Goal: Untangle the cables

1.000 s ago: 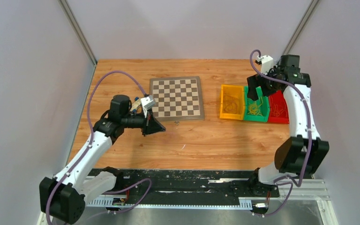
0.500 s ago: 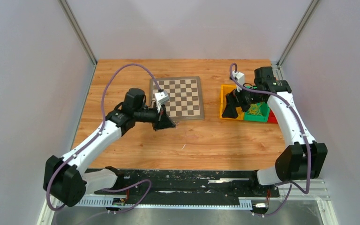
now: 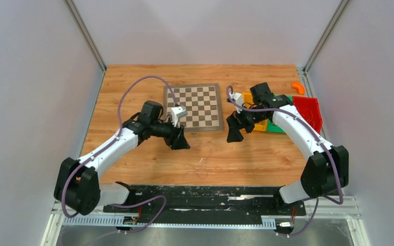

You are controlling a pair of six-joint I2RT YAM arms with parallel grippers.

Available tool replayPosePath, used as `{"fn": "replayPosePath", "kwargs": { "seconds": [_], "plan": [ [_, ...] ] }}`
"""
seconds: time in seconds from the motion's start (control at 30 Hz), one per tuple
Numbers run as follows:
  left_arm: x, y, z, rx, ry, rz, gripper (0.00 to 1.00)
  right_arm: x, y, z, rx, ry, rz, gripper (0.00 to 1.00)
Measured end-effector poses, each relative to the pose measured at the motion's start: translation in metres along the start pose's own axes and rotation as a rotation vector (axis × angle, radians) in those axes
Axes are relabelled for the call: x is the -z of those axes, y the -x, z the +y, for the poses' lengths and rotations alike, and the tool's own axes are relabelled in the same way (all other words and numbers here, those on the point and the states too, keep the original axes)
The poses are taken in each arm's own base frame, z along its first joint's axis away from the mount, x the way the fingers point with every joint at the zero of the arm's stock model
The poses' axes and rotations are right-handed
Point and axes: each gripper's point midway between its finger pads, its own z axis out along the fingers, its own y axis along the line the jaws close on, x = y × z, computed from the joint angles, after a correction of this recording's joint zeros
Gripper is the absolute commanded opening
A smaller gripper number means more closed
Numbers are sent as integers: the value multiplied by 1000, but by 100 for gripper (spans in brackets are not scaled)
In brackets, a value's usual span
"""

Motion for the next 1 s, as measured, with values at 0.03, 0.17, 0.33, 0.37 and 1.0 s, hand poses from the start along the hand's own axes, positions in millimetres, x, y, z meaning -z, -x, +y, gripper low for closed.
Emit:
{"fn": "replayPosePath", "kwargs": {
  "seconds": [0.03, 0.17, 0.33, 0.37, 1.0],
  "plan": [
    [9, 4, 3, 15, 7, -36, 68, -6, 0, 6, 19, 10, 9, 100],
    [47, 16, 14, 61, 66, -174, 71, -38, 4, 35, 150, 49, 56, 100],
    [82, 20, 29, 138, 153, -304, 71, -85, -6, 85, 382, 105, 126, 100],
    [88, 20, 33, 157, 172, -324, 71, -92, -10, 93, 427, 111, 139, 100],
    [117, 19, 54, 300, 241, -441, 71, -179, -24, 51, 792, -264, 196, 100]
  ]
}}
